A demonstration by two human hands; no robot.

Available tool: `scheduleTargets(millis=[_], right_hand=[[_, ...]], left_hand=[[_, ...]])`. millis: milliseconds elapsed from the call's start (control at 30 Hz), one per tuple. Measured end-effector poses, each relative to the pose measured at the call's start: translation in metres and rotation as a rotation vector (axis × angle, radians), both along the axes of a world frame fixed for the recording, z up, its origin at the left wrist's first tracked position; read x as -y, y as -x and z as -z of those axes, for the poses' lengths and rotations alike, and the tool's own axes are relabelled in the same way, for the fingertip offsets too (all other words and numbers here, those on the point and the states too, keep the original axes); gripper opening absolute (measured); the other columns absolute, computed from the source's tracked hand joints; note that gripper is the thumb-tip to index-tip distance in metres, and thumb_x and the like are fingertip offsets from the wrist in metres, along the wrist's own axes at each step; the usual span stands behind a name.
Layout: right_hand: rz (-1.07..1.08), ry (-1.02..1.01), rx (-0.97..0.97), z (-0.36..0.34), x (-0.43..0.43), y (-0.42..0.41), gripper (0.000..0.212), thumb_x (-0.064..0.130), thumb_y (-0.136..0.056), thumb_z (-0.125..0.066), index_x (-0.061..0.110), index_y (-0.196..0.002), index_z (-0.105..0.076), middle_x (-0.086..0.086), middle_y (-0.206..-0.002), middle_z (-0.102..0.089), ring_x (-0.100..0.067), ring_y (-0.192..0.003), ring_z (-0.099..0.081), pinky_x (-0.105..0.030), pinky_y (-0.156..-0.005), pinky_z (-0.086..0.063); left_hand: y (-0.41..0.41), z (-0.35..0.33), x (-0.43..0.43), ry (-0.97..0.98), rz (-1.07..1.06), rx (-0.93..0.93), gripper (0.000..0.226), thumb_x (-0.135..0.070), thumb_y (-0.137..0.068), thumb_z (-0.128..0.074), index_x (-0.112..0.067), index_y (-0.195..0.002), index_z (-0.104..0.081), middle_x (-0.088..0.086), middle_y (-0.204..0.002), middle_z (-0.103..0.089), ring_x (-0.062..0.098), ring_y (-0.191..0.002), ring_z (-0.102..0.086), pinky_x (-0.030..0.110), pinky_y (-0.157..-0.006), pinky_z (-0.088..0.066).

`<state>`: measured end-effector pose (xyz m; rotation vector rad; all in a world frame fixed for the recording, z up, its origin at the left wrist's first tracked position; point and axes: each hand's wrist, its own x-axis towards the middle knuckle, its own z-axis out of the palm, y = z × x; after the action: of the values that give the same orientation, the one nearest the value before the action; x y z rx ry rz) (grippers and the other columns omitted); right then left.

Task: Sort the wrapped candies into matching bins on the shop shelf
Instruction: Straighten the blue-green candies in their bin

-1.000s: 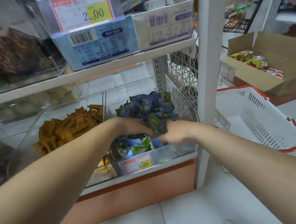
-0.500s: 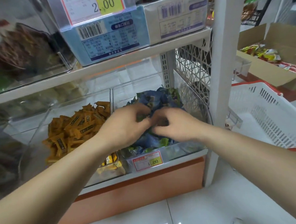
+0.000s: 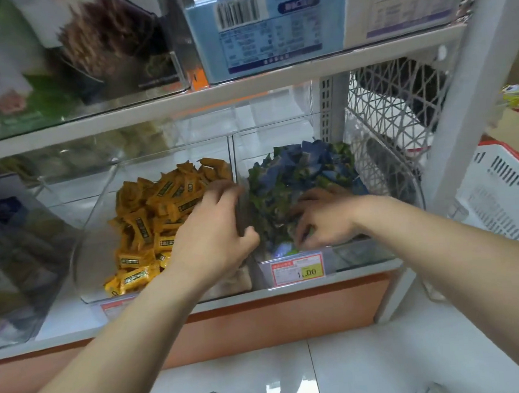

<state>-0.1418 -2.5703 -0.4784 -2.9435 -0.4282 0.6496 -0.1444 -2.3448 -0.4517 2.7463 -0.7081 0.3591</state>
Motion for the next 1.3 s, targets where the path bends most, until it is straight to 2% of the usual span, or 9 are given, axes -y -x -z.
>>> scheduleTargets(millis=[200,300,433,533,600,700,867,1100,1300], right_hand=[[0.122,0.194,0.216,-0.018,0.029,0.006,0.014,0.037,-0.084,-0.063,0.046,-0.093,-0.071,0.008,-0.152,-0.037,-0.026,-0.143,-0.024,-0.045,-0.111,-0.028],[0.094,-0.073,0.426,-0.024,0.016,0.008,0.008,0.036,-0.085,-0.064,0.038,-0.078,-0.066,0.008,-0.127,-0.058,-0.021,-0.12,-0.049,-0.039,-0.095,-0.046],[0.035,-0.508,-0.009,-0.019,-0.031,0.011,0.021,0.03,-0.096,-0.06,0.045,-0.084,-0.069,0.021,-0.102,-0.069,-0.003,-0.096,-0.063,-0.031,-0.09,-0.05],[-0.019,-0.328,-0.302,-0.005,-0.043,0.004,0.029,0.031,-0.102,-0.046,0.032,-0.096,-0.074,0.007,-0.112,-0.072,-0.017,-0.098,-0.063,-0.039,-0.095,-0.047],[0.045,-0.118,-0.266,-0.001,-0.034,-0.003,0.041,0.047,-0.1,-0.039,0.027,-0.12,-0.068,-0.004,-0.137,-0.06,-0.026,-0.121,-0.054,-0.044,-0.107,-0.04],[0.042,0.097,-0.128,-0.005,-0.014,-0.003,0.046,0.062,-0.098,-0.029,0.044,-0.113,-0.069,0.005,-0.151,-0.047,-0.027,-0.147,-0.026,-0.046,-0.122,-0.015],[0.076,0.107,0.0,-0.021,0.014,-0.001,0.051,0.061,-0.088,-0.042,0.017,-0.076,-0.064,-0.003,-0.088,-0.07,-0.026,-0.084,-0.066,-0.042,-0.082,-0.055],[0.225,-0.187,0.423,-0.03,0.009,-0.012,0.025,0.055,-0.086,-0.058,0.038,-0.099,-0.07,0.016,-0.113,-0.063,-0.016,-0.107,-0.06,-0.04,-0.088,-0.052],[0.224,-0.054,0.246,-0.008,-0.012,-0.093,0.082,0.072,-0.086,-0.052,0.041,-0.156,-0.022,-0.003,-0.166,-0.017,-0.027,-0.151,-0.017,-0.05,-0.122,-0.016]], left_hand=[[-0.009,0.002,-0.004,0.042,0.041,-0.007,0.064,-0.051,-0.075,-0.066,-0.032,-0.133,-0.045,-0.008,-0.137,-0.041,0.015,-0.103,-0.059,0.02,-0.068,-0.046],[-0.012,0.002,-0.006,0.066,0.049,-0.026,0.067,-0.051,-0.074,-0.067,-0.029,-0.134,-0.047,-0.008,-0.136,-0.039,0.014,-0.102,-0.058,0.019,-0.07,-0.045],[-0.012,0.005,-0.005,0.089,0.056,-0.032,0.068,-0.046,-0.073,-0.068,-0.027,-0.135,-0.048,-0.007,-0.137,-0.037,0.019,-0.107,-0.059,0.03,-0.079,-0.053],[-0.011,0.007,-0.005,0.102,0.06,-0.037,0.067,-0.044,-0.076,-0.067,-0.027,-0.137,-0.045,-0.009,-0.139,-0.034,0.019,-0.109,-0.058,0.029,-0.08,-0.053],[-0.012,0.007,-0.006,0.106,0.067,-0.038,0.068,-0.046,-0.076,-0.066,-0.028,-0.138,-0.045,-0.011,-0.139,-0.032,0.018,-0.11,-0.058,0.031,-0.08,-0.055],[-0.013,0.008,-0.008,0.119,0.072,-0.042,0.069,-0.049,-0.074,-0.065,-0.03,-0.138,-0.045,-0.013,-0.14,-0.032,0.016,-0.11,-0.057,0.031,-0.079,-0.055],[-0.017,0.009,-0.011,0.139,0.094,-0.033,0.07,-0.054,-0.072,-0.062,-0.031,-0.136,-0.047,-0.014,-0.137,-0.035,0.013,-0.107,-0.057,0.022,-0.073,-0.048],[-0.02,0.011,-0.007,0.19,0.074,-0.066,0.075,-0.058,-0.065,-0.055,-0.03,-0.134,-0.048,-0.011,-0.135,-0.034,0.019,-0.096,-0.063,0.029,-0.073,-0.056],[-0.018,0.015,-0.005,0.211,0.058,-0.069,0.08,-0.063,-0.063,-0.043,-0.032,-0.136,-0.042,-0.008,-0.143,-0.034,0.025,-0.101,-0.064,0.034,-0.075,-0.057]])
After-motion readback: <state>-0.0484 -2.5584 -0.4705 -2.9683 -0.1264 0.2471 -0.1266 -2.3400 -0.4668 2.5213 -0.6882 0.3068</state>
